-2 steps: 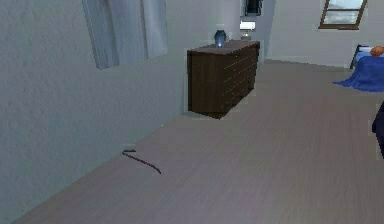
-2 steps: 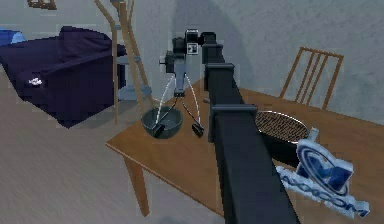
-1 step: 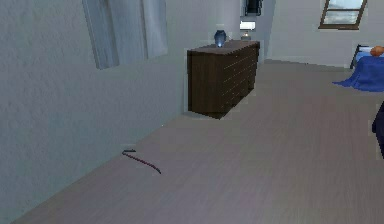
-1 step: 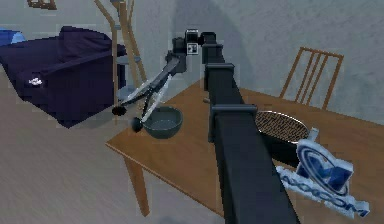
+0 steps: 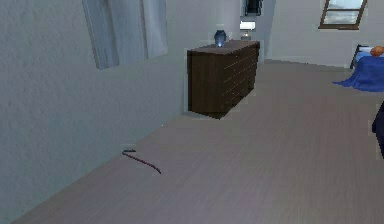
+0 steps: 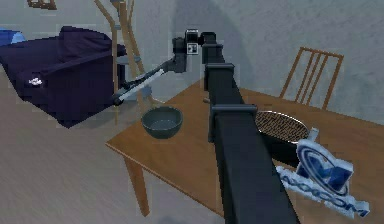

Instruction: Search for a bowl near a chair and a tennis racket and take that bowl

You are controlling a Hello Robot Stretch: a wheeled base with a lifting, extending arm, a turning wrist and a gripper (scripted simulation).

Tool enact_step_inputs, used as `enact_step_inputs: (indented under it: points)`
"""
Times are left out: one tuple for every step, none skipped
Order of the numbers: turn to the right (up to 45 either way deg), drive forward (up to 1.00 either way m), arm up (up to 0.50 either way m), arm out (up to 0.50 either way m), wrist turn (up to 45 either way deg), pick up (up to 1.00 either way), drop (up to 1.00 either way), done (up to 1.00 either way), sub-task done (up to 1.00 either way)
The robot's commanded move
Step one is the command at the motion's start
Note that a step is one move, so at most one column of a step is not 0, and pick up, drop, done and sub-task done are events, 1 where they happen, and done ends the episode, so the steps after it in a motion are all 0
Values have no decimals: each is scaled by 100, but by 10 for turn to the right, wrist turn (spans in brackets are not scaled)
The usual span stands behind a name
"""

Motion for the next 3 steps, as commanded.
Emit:
enact_step_inputs:
  points:
    - [0,0,0,0,420,0,0,0,0]
    - [0,0,-26,0,0,0,0,0,0]
    - [0,0,0,0,0,100,0,0,0]
